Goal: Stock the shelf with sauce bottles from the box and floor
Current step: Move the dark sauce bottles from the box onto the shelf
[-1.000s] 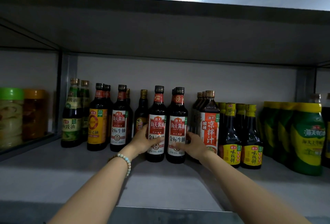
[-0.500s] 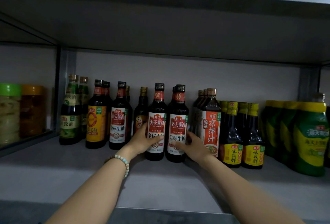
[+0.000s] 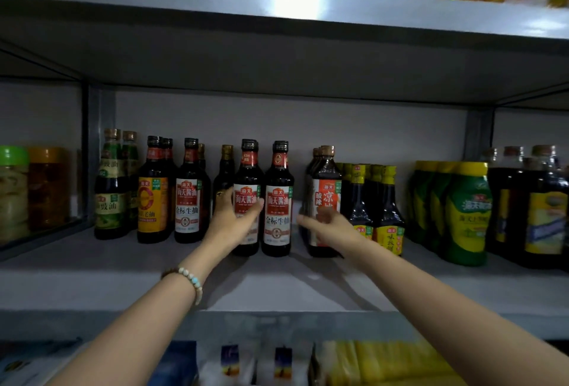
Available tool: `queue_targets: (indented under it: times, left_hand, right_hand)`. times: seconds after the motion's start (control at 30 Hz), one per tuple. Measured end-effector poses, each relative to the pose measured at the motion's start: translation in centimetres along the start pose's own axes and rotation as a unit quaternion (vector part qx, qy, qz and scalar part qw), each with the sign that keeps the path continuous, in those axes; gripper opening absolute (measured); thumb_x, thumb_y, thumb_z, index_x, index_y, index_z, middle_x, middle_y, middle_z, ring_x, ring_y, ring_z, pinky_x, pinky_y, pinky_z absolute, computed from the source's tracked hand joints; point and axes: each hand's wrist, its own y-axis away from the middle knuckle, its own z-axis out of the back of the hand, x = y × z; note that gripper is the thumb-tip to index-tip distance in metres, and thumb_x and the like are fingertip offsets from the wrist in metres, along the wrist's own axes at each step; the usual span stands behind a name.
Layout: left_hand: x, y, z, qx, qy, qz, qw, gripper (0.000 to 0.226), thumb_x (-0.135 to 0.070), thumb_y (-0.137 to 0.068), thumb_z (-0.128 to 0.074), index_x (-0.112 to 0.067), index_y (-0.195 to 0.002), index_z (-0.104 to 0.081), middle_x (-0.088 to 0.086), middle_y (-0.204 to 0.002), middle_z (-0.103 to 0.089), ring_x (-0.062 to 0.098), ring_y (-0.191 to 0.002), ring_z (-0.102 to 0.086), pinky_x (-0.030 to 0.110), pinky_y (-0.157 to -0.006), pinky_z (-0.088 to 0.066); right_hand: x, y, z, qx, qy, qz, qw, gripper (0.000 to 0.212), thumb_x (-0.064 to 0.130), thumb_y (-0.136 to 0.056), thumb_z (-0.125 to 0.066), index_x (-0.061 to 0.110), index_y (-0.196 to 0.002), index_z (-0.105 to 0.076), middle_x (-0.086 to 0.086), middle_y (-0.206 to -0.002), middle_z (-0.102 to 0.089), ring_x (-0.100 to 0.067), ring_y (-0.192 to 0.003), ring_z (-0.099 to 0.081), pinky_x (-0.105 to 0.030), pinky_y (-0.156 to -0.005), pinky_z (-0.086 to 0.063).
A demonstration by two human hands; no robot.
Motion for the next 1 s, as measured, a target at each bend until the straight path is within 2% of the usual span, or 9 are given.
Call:
queue_targets:
  times: [0.07, 0.1, 0.2, 0.37, 0.43, 0.53, 0.7, 0.8, 1.0]
  left_hand:
    - [-1.9, 2.4, -0.5, 0.005, -0.035, -0.027, 0.999, 0.071, -0.061, -0.082, -0.054, -0.028, -0.140, -0.033, -0.011, -0.133, -0.046, 0.012, -0.123, -0.045, 0.029, -0.094, -0.037]
    - [-3.0, 3.9, -0.9, 0.011, -0.049, -0.040, 0.998, 0.074, -0.066, -0.080, -0.050, -0.028, -0.141, -0.033, -0.009, -0.140, -0.044, 0.013, -0.127, -0.042, 0.029, -0.097, -0.036]
    - [-6.4, 8.5, -3.0, 0.037, -0.086, -0.081, 0.992, 0.083, -0.077, -0.072, -0.038, -0.029, -0.140, -0.036, -0.007, -0.146, -0.040, 0.014, -0.133, -0.037, 0.035, -0.106, -0.035]
    - [-11.5, 16.6, -8.6, 0.056, -0.179, -0.174, 0.967, 0.062, -0.064, -0.086, -0.039, -0.029, -0.136, -0.042, -0.007, -0.141, -0.046, 0.010, -0.128, -0.040, 0.022, -0.097, -0.032]
    - [-12.9, 19.9, -11.3, 0.068, -0.208, -0.187, 0.958, 0.058, -0.060, -0.088, -0.042, -0.029, -0.137, -0.041, -0.006, -0.140, -0.047, 0.011, -0.127, -0.040, 0.021, -0.092, -0.031]
    - [-14.3, 25.0, -16.0, 0.088, -0.264, -0.197, 0.940, 0.063, -0.060, -0.088, -0.042, -0.025, -0.140, -0.039, -0.004, -0.142, -0.045, 0.014, -0.130, -0.039, 0.027, -0.101, -0.031]
    - [-14.0, 33.7, -23.8, 0.140, -0.316, -0.202, 0.917, 0.061, -0.061, -0.088, -0.041, -0.023, -0.136, -0.044, -0.004, -0.137, -0.050, 0.014, -0.128, -0.041, 0.027, -0.100, -0.032]
    - [-12.0, 38.1, -27.4, 0.193, -0.350, -0.174, 0.900, 0.065, -0.065, -0.087, -0.037, -0.023, -0.135, -0.045, -0.004, -0.136, -0.052, 0.016, -0.127, -0.042, 0.031, -0.100, -0.034]
    - [-5.1, 45.4, -33.8, 0.339, -0.404, -0.102, 0.844, 0.071, -0.071, -0.086, -0.027, -0.023, -0.137, -0.040, -0.002, -0.138, -0.050, 0.020, -0.126, -0.045, 0.035, -0.092, -0.043]
  right_hand:
    - [0.7, 2.5, 2.6, -0.002, 0.020, 0.042, 0.999, 0.063, 0.043, -0.080, -0.070, 0.019, -0.131, -0.042, -0.004, -0.137, -0.051, -0.008, -0.103, -0.056, -0.017, -0.081, -0.048]
    - [0.9, 3.8, 4.0, -0.015, 0.045, 0.063, 0.997, 0.065, 0.043, -0.080, -0.069, 0.018, -0.134, -0.041, -0.002, -0.137, -0.050, -0.005, -0.104, -0.055, -0.017, -0.082, -0.047]
    - [0.5, 8.3, 8.6, -0.043, 0.146, 0.108, 0.982, 0.077, 0.052, -0.080, -0.065, 0.021, -0.143, -0.034, 0.002, -0.147, -0.038, -0.012, -0.130, -0.039, -0.030, -0.106, -0.036]
    - [-2.3, 16.3, 16.8, -0.025, 0.243, 0.150, 0.958, 0.075, 0.060, -0.078, -0.055, 0.029, -0.143, -0.033, 0.010, -0.153, -0.028, -0.006, -0.138, -0.026, -0.024, -0.109, -0.024]
    - [-4.0, 19.2, 19.9, -0.020, 0.271, 0.136, 0.953, 0.080, 0.066, -0.075, -0.051, 0.033, -0.144, -0.030, 0.014, -0.155, -0.021, -0.006, -0.142, -0.017, -0.029, -0.113, -0.020]
    - [-7.5, 23.8, 24.7, -0.008, 0.302, 0.116, 0.946, 0.082, 0.070, -0.073, -0.049, 0.036, -0.144, -0.028, 0.015, -0.156, -0.015, -0.007, -0.144, -0.009, -0.038, -0.116, -0.017]
    - [-15.2, 31.4, 31.3, 0.051, 0.346, 0.074, 0.934, 0.084, 0.068, -0.074, -0.049, 0.030, -0.146, -0.026, 0.013, -0.157, -0.015, -0.006, -0.144, -0.009, -0.032, -0.115, -0.018]
    - [-19.7, 35.0, 32.9, 0.083, 0.343, 0.030, 0.935, 0.087, 0.068, -0.074, -0.049, 0.028, -0.147, -0.024, 0.011, -0.157, -0.016, -0.010, -0.144, -0.013, -0.034, -0.117, -0.020]
    - [-30.6, 40.7, 32.0, 0.136, 0.312, -0.081, 0.937, 0.078, 0.050, -0.084, -0.061, 0.020, -0.147, -0.026, 0.001, -0.157, -0.020, -0.017, -0.143, -0.021, -0.035, -0.116, -0.023]
